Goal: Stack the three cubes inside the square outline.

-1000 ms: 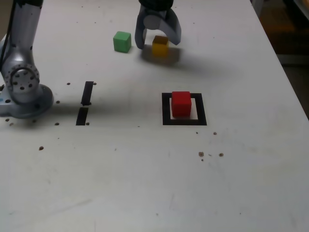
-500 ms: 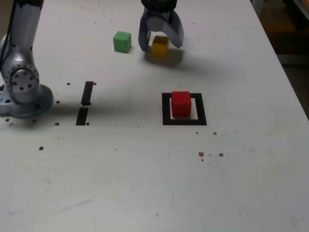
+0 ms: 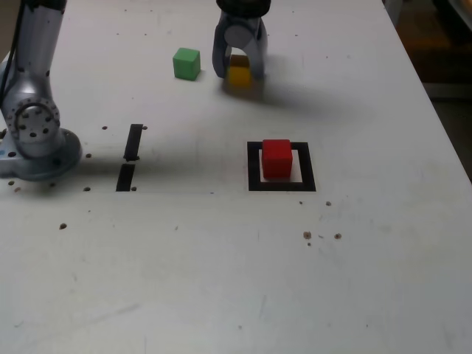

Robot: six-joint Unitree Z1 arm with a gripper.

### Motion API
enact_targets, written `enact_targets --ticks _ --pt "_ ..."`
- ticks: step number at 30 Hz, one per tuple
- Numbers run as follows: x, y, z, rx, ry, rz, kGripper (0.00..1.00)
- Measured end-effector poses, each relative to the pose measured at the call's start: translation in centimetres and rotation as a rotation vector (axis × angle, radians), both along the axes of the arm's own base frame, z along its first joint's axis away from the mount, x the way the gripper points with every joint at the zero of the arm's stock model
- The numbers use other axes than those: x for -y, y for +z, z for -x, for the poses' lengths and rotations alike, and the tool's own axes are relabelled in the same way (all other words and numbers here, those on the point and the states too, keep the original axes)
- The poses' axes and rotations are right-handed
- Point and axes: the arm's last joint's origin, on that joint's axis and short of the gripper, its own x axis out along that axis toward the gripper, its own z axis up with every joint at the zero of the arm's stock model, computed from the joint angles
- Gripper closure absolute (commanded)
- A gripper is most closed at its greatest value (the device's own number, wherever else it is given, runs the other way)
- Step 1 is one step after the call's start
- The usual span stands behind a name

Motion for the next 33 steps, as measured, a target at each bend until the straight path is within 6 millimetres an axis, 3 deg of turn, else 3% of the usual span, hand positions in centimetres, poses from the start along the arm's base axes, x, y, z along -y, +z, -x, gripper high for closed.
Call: enact_targets --ticks 5,7,13,17,19,21,26,29,31,33 --pt "0.2 0.3 0.2 -0.017 -0.001 0.013 0.81" --pt "1.0 1.7 0.5 -0.022 0.001 0.022 0.81" --pt "7.5 10.8 0.2 0.094 -0.005 -0.047 0.81" --pt "12.4 16.0 2.5 0.166 0.005 -0.065 0.81" --pt "14.6 17.4 4.1 0.164 0.008 -0.055 0.81" --pt "16.6 17.0 3.8 0.119 0.011 -0.03 0.81" --pt "21.9 13.0 -0.4 0.034 0.024 0.009 0.81" --pt "25.5 11.9 -1.3 0.014 0.032 0.014 0.81" --pt "26.6 11.2 -1.8 0.007 0.059 0.005 0.81" --pt "26.5 10.6 -2.6 -0.006 0.07 0.005 0.81"
